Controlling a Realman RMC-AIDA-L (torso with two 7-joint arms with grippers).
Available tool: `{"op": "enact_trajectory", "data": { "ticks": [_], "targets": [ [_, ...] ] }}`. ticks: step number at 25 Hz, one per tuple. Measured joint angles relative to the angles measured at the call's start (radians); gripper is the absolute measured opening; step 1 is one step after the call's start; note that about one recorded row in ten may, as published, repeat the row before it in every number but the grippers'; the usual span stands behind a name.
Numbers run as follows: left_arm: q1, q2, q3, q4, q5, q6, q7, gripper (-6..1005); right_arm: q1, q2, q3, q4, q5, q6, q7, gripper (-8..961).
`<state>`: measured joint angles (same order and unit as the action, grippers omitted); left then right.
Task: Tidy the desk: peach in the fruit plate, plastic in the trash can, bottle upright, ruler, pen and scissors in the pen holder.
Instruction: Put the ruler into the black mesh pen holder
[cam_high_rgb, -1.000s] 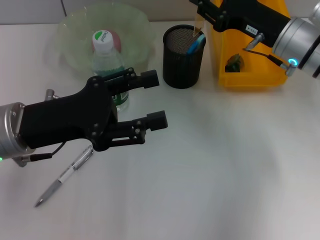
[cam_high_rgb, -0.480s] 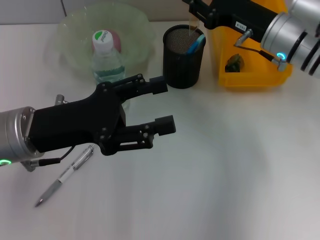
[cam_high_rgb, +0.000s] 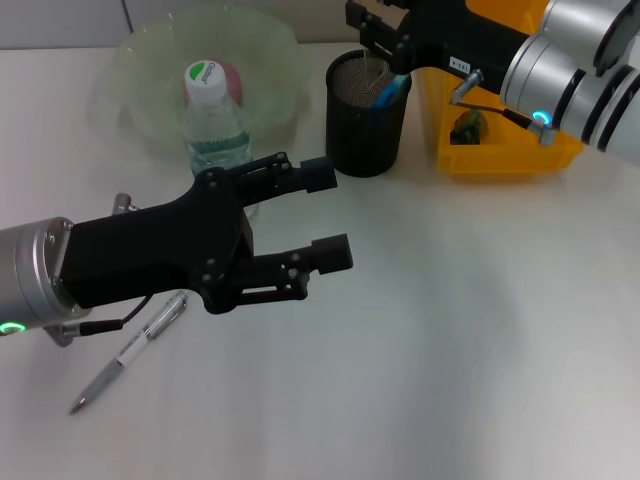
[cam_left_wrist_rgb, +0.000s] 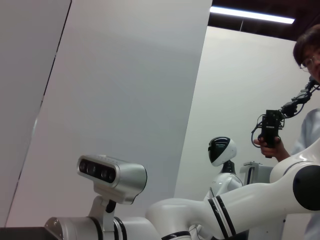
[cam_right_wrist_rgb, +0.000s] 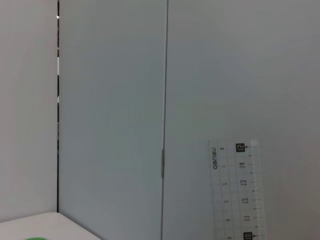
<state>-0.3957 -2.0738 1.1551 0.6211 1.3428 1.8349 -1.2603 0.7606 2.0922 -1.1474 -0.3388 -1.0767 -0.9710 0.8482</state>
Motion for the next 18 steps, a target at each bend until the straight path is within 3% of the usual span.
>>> {"op": "enact_trajectory", "data": {
  "ticks": [15,18],
  "targets": [
    [0.003,0.003,-0.003,0.0,0.002,-0.006,0.002,791,0.003,0.0,-0.008,0.003,0.018,0.009,0.0,462],
    [0.004,0.003,-0.002,0.0,0.003,-0.006,0.002,791,0.003,0.0,-0.008,0.003,0.021,0.009,0.0,517]
  ]
}}
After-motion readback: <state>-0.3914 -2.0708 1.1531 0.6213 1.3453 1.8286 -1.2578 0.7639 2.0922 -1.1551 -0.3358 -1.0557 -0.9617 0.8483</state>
